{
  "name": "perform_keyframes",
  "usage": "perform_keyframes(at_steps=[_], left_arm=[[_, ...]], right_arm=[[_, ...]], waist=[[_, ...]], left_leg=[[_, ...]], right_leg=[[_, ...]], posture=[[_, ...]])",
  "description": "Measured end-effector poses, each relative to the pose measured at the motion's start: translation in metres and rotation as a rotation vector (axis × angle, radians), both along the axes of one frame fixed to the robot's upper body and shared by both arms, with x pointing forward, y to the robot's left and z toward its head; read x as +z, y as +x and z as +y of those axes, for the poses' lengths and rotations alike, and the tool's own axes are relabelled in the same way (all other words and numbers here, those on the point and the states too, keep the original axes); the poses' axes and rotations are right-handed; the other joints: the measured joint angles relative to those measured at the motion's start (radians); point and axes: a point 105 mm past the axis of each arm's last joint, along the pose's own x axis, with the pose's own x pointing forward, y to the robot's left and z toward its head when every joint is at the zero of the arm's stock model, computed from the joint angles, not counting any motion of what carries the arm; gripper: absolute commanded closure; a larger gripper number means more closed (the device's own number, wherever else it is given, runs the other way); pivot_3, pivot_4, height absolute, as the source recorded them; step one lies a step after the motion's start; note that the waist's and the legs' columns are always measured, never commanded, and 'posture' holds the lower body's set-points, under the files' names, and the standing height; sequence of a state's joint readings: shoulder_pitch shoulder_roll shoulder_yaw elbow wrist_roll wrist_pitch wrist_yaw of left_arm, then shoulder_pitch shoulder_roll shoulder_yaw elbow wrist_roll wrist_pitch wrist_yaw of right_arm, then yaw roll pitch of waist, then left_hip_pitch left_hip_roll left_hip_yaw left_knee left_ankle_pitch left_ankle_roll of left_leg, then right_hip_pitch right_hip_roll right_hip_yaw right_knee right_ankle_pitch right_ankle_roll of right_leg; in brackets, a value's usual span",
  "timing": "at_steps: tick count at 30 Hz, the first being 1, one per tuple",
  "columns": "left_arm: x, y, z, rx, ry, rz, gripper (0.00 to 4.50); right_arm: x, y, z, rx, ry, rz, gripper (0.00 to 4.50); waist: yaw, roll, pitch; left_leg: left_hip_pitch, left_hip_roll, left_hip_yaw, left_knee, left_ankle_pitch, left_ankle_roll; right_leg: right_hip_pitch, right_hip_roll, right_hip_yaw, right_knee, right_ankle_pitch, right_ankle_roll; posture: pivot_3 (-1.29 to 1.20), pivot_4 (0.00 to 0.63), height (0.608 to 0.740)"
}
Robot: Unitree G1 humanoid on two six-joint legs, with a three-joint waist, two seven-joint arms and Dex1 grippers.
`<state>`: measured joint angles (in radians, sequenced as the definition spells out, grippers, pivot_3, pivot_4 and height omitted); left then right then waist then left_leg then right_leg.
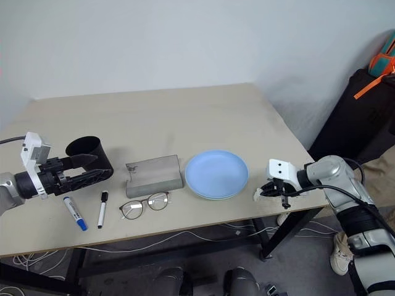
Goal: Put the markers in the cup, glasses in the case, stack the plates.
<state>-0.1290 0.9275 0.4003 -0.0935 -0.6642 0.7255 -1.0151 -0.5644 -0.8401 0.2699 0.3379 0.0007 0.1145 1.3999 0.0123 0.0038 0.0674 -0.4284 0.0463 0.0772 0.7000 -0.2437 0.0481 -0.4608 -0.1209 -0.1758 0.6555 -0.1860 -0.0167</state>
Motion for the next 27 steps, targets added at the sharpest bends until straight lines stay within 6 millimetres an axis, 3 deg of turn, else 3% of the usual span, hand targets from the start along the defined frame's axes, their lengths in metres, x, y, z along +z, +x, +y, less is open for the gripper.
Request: perform_keyframes(at_steps=[6,9,12,19,23,27], left_arm=[[0.0,0.0,0.001,0.003,-0.002,0.002,0.0],[-0.001,0.0,0.001,0.004,-0.002,0.003,0.0],[-0.001,0.0,0.002,0.005,-0.002,0.004,0.0],[0.0,0.001,0.002,0.006,-0.002,0.002,0.0],[-0.001,0.0,0.001,0.009,-0.001,0.007,0.0],[0.001,0.0,-0.001,0.005,0.008,-0.001,0.0]], right_arm=[[0.049,0.025,0.007,0.009,0.044,-0.115,4.4],[0.077,0.037,0.021,0.024,0.113,-0.196,4.4],[0.09,0.044,0.038,0.04,0.175,-0.237,4.4],[0.073,0.051,0.078,0.05,0.269,-0.227,4.4],[0.042,0.05,0.085,0.015,0.274,-0.155,4.4],[0.032,0.053,0.089,-0.017,0.283,-0.14,4.4]], waist=[[0.0,0.001,0.0],[0.0,0.001,0.0],[0.0,0.001,0.0],[0.0,0.0,0.0],[0.0,0.0,0.0],[-0.001,0.0,0.0]], left_leg=[[0.0,0.0,0.0,0.0,0.0,0.0],[0.0,0.001,0.0,0.0,0.0,0.0],[0.0,0.001,0.0,0.0,0.0,0.0],[-0.001,-0.001,0.0,0.0,0.0,0.0],[-0.001,-0.002,0.0,0.0,0.0,0.0],[0.0,-0.001,0.001,0.0,0.0,0.0]], right_leg=[[0.0,0.0,0.0,0.0,0.0,0.0],[0.0,0.001,0.0,0.001,0.0,0.0],[0.0,0.001,0.0,0.001,0.0,0.0],[0.0,0.001,0.001,0.001,0.0,0.0],[0.001,0.001,0.002,0.002,0.0,0.0],[0.0,0.002,0.003,0.002,0.0,0.0]], posture=[[0.0,0.0,0.701],[0.0,0.0,0.701],[0.0,0.0,0.701],[0.0,0.0,0.701],[0.0,0.0,0.701],[0.0,0.0,0.701]])
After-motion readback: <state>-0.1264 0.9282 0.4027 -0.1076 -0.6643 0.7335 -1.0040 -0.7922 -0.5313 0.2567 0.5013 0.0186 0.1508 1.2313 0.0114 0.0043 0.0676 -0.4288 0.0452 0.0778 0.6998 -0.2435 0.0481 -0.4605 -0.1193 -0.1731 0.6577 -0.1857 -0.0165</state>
